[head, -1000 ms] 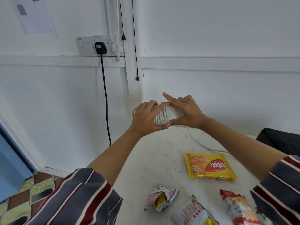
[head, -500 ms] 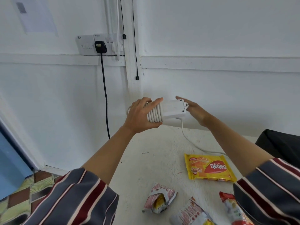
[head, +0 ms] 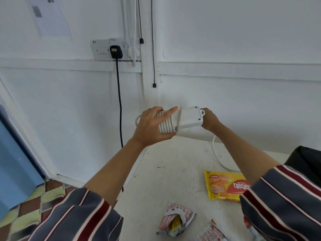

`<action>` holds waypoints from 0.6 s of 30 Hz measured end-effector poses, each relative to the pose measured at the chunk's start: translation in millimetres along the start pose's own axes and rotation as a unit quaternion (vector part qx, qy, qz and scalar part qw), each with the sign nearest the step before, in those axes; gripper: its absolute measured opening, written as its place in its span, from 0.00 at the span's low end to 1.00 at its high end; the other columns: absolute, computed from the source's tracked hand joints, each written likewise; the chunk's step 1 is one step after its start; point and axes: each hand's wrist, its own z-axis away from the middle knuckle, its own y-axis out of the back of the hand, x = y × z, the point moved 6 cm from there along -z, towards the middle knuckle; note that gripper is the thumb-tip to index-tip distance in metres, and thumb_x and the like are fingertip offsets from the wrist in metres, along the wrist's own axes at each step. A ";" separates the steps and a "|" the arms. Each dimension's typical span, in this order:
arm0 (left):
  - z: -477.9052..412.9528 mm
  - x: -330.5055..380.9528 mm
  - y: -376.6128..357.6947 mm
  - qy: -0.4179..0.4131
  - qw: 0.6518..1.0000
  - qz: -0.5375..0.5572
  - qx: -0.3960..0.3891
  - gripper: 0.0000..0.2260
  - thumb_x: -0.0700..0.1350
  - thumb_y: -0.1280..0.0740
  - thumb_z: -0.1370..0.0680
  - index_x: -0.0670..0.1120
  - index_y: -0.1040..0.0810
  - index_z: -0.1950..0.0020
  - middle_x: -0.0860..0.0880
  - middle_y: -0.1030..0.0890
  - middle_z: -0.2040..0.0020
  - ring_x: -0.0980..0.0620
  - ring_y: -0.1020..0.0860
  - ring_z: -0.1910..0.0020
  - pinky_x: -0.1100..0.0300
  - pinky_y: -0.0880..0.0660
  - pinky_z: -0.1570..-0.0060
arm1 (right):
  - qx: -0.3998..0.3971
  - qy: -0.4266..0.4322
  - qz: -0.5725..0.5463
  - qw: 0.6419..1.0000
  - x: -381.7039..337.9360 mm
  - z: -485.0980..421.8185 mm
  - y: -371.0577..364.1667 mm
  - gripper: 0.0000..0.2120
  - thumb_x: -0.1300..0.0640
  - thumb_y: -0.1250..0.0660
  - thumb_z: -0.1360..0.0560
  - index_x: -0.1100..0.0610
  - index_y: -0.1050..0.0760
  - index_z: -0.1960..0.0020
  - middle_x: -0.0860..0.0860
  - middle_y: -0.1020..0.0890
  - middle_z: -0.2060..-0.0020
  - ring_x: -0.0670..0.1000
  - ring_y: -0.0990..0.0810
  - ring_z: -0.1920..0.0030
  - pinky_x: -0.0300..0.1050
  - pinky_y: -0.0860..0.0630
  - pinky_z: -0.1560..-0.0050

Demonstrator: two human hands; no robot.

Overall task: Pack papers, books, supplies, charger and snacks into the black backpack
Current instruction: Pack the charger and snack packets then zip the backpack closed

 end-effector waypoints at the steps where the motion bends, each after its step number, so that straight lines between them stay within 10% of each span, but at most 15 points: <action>1: 0.8 1.2 -1.3 0.008 1.000 0.006 -0.001 0.34 0.63 0.33 0.33 0.53 0.36 0.31 0.42 0.24 0.50 0.51 0.31 0.51 0.54 0.30 0.51 | -0.007 -0.006 0.004 1.000 3.1 -2.2 -4.4 0.08 0.68 0.42 0.26 0.61 0.27 0.60 0.58 0.27 0.58 0.55 0.27 0.55 0.45 0.34 0.56; 10: -14.5 16.1 -5.4 0.074 0.996 0.058 0.000 0.31 0.62 0.34 0.32 0.56 0.37 0.31 0.43 0.26 0.49 0.47 0.26 0.53 0.56 0.28 0.54 | -0.065 0.091 -0.106 0.988 -39.7 8.5 -43.5 0.10 0.63 0.41 0.22 0.55 0.31 0.62 0.47 0.30 0.68 0.50 0.30 0.61 0.50 0.29 0.56; 13: -12.7 7.8 -2.5 0.083 0.996 0.030 -0.010 0.30 0.63 0.34 0.33 0.55 0.32 0.33 0.43 0.25 0.49 0.46 0.25 0.54 0.55 0.28 0.55 | -0.122 0.074 -0.151 0.978 -37.8 23.9 -38.5 0.16 0.61 0.37 0.23 0.50 0.30 0.68 0.42 0.28 0.76 0.41 0.31 0.72 0.32 0.34 0.66; 18: -11.2 -4.8 4.7 0.098 0.995 0.002 -0.016 0.29 0.64 0.34 0.35 0.55 0.30 0.36 0.42 0.24 0.50 0.44 0.24 0.55 0.51 0.28 0.54 | -0.197 0.039 -0.207 0.958 -7.9 44.3 -35.1 0.18 0.49 0.46 0.19 0.56 0.21 0.54 0.52 0.24 0.71 0.48 0.27 0.67 0.37 0.30 0.58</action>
